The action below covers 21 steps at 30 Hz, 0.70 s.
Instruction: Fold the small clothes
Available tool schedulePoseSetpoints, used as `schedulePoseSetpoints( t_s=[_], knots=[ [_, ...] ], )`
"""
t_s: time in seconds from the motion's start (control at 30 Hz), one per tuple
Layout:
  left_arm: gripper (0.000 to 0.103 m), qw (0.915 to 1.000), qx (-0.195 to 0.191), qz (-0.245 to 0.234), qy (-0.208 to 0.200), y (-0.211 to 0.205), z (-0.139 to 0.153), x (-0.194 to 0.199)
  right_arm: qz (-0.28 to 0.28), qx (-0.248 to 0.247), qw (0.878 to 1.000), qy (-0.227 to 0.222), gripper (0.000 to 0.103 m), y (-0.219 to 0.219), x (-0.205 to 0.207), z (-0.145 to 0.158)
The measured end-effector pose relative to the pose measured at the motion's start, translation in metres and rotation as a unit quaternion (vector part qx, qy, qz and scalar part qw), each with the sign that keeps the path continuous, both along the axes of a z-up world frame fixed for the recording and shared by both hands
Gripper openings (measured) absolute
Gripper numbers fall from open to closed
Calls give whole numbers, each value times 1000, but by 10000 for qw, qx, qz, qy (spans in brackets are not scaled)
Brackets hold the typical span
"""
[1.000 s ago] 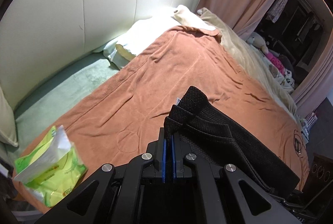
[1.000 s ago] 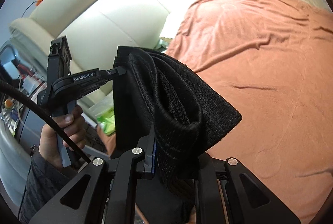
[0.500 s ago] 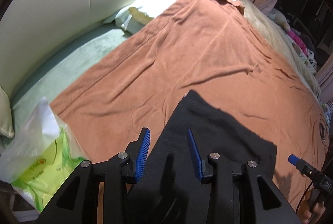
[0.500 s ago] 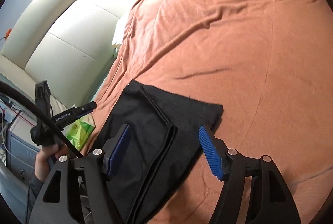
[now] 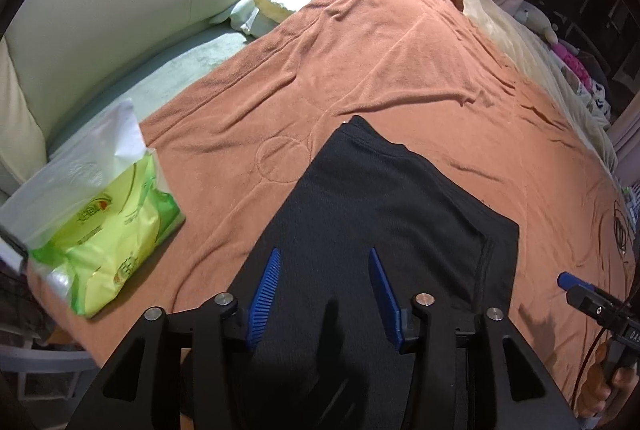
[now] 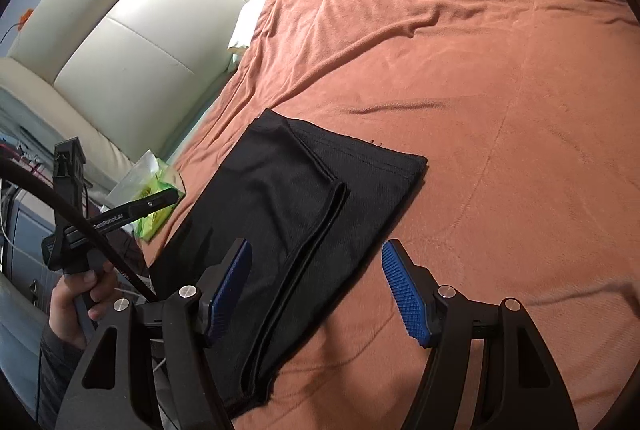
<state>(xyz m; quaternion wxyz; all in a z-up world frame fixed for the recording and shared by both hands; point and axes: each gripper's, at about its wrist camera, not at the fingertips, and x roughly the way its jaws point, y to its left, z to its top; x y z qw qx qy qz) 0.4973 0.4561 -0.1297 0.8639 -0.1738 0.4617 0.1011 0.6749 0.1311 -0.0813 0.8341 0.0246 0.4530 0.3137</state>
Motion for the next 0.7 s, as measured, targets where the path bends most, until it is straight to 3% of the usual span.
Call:
schedulePoseSetpoints(
  t_s=[0.13, 0.27, 0.6, 0.7],
  knots=[
    [67, 9999, 48, -11, -129, -17, 20, -19, 128, -74, 9998, -164, 66, -20, -12, 25],
    [79, 9995, -18, 13, -315, -34, 40, -41, 120, -225, 9990, -357, 77, -36, -36, 50],
    [94, 9982, 127, -10, -588, -83, 82, -92, 92, -535, 9958, -731, 85, -75, -106, 102],
    [99, 9973, 126, -17, -723, -98, 93, -107, 32, -610, 9943, -878, 93, -90, -130, 116]
  ],
)
